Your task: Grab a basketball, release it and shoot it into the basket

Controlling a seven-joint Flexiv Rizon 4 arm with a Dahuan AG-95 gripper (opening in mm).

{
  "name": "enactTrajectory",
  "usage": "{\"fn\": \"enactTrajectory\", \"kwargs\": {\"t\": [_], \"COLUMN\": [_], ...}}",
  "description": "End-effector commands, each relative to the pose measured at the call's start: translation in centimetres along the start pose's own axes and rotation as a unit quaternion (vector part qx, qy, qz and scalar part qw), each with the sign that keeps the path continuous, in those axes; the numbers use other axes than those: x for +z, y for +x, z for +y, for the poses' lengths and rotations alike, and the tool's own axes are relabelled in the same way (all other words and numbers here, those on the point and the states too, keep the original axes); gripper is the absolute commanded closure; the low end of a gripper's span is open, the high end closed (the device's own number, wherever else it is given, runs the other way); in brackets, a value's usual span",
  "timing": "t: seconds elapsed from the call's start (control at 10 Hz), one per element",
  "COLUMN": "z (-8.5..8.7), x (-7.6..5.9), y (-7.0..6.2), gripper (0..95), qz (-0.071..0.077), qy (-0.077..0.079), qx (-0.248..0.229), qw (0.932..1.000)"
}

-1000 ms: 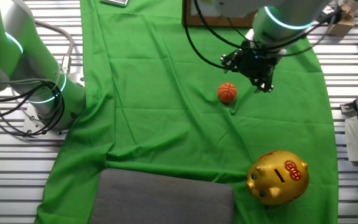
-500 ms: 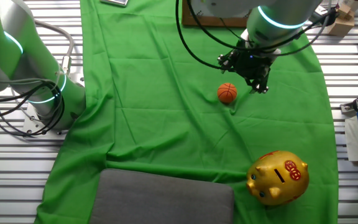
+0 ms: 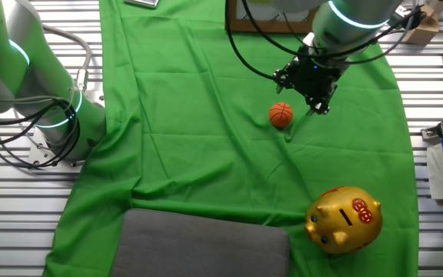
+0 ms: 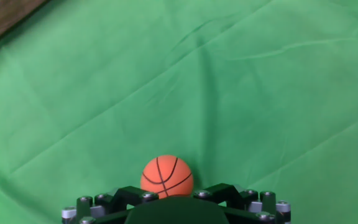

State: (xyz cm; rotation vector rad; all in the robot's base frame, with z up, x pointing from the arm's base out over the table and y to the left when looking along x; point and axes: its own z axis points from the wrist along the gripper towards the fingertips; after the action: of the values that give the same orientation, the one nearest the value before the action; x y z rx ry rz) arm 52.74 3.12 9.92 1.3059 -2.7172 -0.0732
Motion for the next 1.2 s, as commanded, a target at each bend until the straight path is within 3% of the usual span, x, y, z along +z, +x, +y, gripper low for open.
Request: {"fn": "enactTrajectory", "kwargs": {"t": [0.1, 0.2, 0.4, 0.8, 1.2], "z": [0.0, 0.0, 0.2, -0.1, -0.2], "x": [0.0, 0.0, 0.6, 3.2, 5.1], "y": [0.1, 0.1, 0.2, 0.7, 0.8], "gripper": [19.0, 0.0, 0.0, 0.0, 0.0], "qz": [-0.005, -0.008, -0.009, -0.012, -0.017], "qy": [-0.002, -0.003, -0.005, -0.008, -0.01], "qx": [-0.024, -0.034, -0.048, -0.06, -0.066], "qw": [0.9997, 0.9994, 0.9988, 0.9981, 0.9976]}}
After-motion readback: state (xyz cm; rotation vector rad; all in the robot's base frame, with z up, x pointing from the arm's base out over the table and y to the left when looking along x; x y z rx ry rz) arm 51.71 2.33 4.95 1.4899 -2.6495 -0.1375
